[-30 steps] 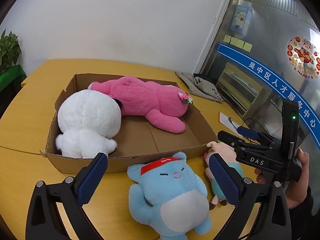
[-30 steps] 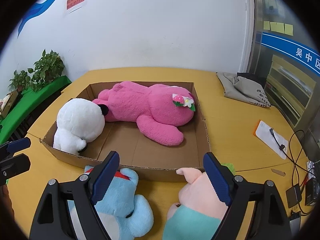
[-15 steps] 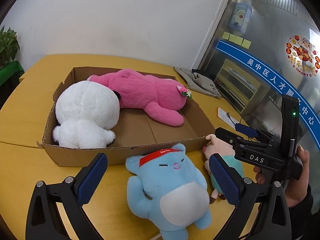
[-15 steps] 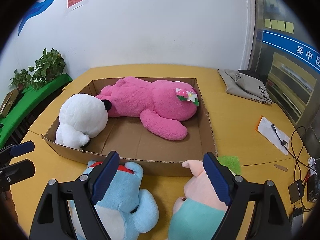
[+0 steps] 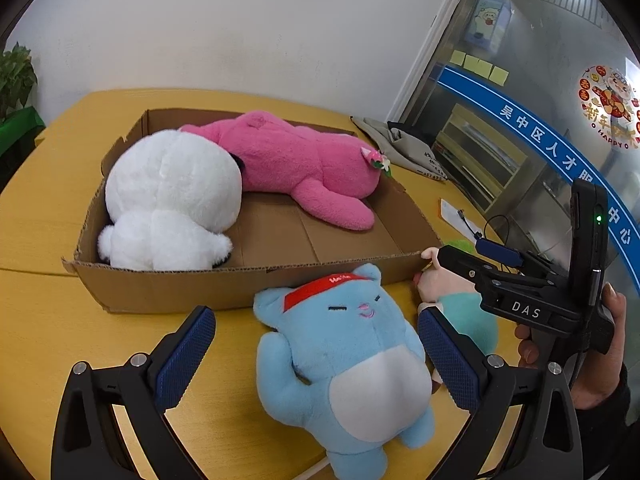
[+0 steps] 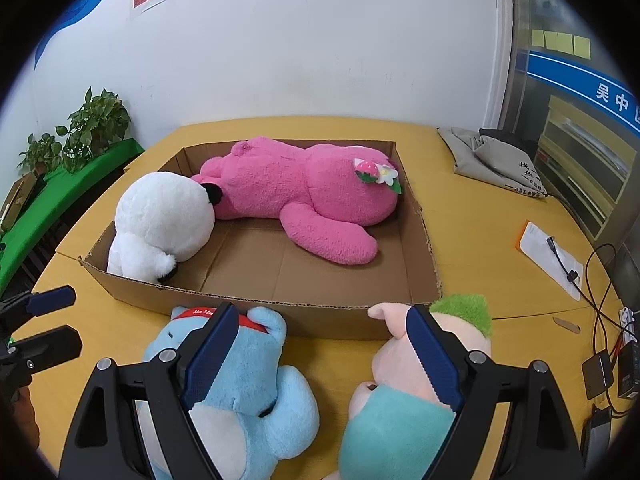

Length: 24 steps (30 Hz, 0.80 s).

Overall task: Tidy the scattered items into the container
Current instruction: 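Move both grippers down around the blue cat plush with red headband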

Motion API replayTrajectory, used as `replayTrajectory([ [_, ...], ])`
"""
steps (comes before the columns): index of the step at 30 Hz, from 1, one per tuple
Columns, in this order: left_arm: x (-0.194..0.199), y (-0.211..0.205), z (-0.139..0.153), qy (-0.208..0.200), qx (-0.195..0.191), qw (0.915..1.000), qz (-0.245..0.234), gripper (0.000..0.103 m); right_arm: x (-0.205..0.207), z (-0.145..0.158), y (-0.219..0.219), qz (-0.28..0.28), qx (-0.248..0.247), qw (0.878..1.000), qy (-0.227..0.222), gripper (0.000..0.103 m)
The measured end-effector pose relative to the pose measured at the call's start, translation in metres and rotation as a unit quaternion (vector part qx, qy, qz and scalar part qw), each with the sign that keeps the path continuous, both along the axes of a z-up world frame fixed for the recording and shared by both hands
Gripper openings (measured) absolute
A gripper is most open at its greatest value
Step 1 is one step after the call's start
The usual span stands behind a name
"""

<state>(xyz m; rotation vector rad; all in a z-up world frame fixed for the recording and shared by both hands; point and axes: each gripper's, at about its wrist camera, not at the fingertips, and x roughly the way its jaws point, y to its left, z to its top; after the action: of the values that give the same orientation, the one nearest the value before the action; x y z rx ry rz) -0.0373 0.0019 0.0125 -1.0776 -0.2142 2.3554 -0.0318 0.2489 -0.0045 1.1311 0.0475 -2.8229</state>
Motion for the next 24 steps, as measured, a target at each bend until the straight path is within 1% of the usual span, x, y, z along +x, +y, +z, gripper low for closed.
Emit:
replayTrajectory([
  [8, -0.009, -0.002, -0.027, -0.038, 0.007, 0.9992, -0.006, 0.100, -0.002, -0.006, -0.005, 0.009, 0.002, 1.000, -0.006, 0.086],
  [12, -0.014, -0.002, -0.042, -0.061, 0.016, 0.9979, -0.016, 0.096, 0.000, -0.010, -0.008, 0.020, 0.004, 1.000, -0.013, 0.086],
  [15, -0.016, -0.001, -0.052, -0.076, 0.021, 0.9966, -0.025, 0.094, 0.008, -0.019, -0.017, 0.055, 0.015, 0.998, -0.018, 0.086],
  [17, -0.018, 0.002, -0.060, -0.087, 0.024, 0.9953, -0.034, 0.089, 0.014, -0.031, -0.028, 0.089, 0.016, 0.995, -0.041, 0.086],
  [19, -0.021, 0.003, -0.071, -0.103, 0.030, 0.9933, -0.042, 0.086, 0.021, -0.048, -0.044, 0.132, 0.018, 0.989, -0.067, 0.086],
  [20, -0.022, 0.003, -0.076, -0.112, 0.035, 0.9921, -0.046, 0.086, 0.023, -0.053, -0.048, 0.141, 0.018, 0.987, -0.071, 0.086],
  [21, -0.023, 0.002, -0.080, -0.118, 0.042, 0.9911, -0.046, 0.086, 0.024, -0.057, -0.051, 0.146, 0.007, 0.987, -0.069, 0.086],
  [24, -0.027, -0.009, -0.086, -0.132, 0.066, 0.9881, -0.045, 0.086, 0.020, -0.066, -0.049, 0.146, -0.035, 0.985, -0.081, 0.084],
])
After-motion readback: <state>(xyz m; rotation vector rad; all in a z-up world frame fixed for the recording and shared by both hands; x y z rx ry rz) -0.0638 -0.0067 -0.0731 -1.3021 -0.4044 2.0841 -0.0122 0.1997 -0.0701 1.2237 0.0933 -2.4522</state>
